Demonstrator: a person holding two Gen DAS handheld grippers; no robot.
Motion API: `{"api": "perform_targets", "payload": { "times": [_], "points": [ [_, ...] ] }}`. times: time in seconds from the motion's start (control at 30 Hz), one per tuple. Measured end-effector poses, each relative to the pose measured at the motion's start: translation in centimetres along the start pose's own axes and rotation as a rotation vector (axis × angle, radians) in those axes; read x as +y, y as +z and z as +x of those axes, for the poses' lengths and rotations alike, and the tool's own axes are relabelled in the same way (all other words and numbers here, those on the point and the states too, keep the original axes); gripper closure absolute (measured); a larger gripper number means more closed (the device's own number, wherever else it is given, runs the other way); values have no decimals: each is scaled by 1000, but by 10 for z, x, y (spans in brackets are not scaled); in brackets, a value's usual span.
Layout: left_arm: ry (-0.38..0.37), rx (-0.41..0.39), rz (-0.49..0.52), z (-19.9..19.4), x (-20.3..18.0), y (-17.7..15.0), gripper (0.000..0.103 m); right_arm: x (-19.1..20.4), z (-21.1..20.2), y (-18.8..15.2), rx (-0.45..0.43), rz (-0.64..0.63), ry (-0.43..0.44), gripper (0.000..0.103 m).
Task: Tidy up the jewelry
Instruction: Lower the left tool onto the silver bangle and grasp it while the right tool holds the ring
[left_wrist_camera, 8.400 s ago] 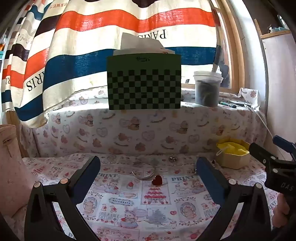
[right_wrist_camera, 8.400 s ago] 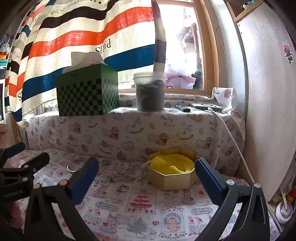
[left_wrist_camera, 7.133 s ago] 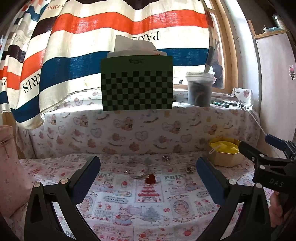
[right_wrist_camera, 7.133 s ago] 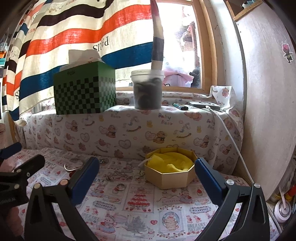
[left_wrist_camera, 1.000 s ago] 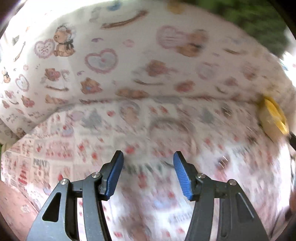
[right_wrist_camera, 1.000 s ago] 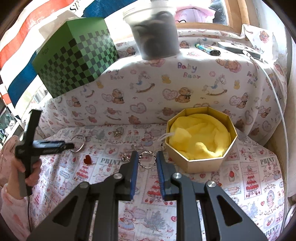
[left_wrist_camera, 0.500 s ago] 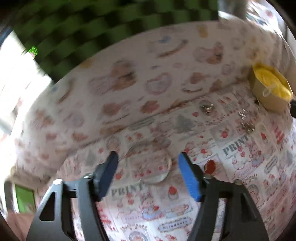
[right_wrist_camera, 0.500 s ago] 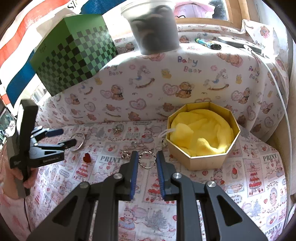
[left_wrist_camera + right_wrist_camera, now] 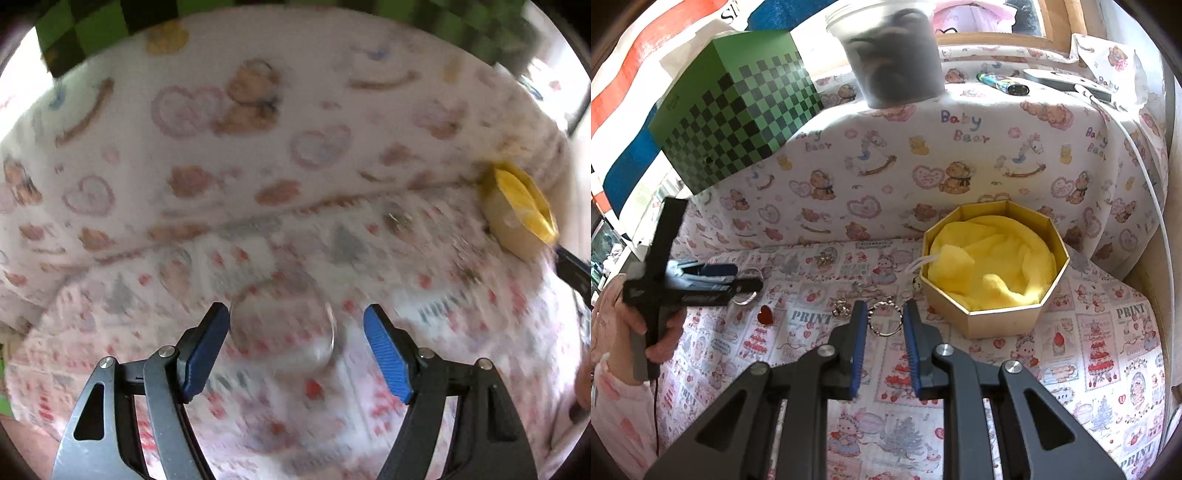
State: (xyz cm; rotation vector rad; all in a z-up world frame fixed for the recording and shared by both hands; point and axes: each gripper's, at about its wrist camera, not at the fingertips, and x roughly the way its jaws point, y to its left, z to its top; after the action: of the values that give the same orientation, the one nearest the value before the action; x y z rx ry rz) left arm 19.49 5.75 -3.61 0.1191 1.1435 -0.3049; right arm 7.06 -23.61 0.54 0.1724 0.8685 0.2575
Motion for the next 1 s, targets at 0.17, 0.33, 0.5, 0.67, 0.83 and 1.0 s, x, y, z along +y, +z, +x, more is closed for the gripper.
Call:
{"api": "perform_targets", "payload": {
  "times": [0.17, 0.33, 0.5, 0.67, 0.83, 1.0],
  "points": [
    [13, 17, 33, -2, -8, -24, 29, 0, 1, 1, 1, 5, -4, 85],
    [99, -100, 43, -36, -33, -32, 29, 1, 0, 1, -5, 5, -2, 85],
    [168, -46, 165, -20, -35, -11, 29, -1, -1, 0, -2, 11, -3, 85],
    [161, 29, 198, 8, -49, 10, 28, -3, -2, 1, -5, 17, -1, 85],
    [77, -15, 104, 27, -36, 21, 38, -3, -3, 0, -7, 18, -7, 85],
    [75, -46, 50, 20, -19, 20, 39, -4, -5, 0, -14, 24, -11, 85]
  ]
}}
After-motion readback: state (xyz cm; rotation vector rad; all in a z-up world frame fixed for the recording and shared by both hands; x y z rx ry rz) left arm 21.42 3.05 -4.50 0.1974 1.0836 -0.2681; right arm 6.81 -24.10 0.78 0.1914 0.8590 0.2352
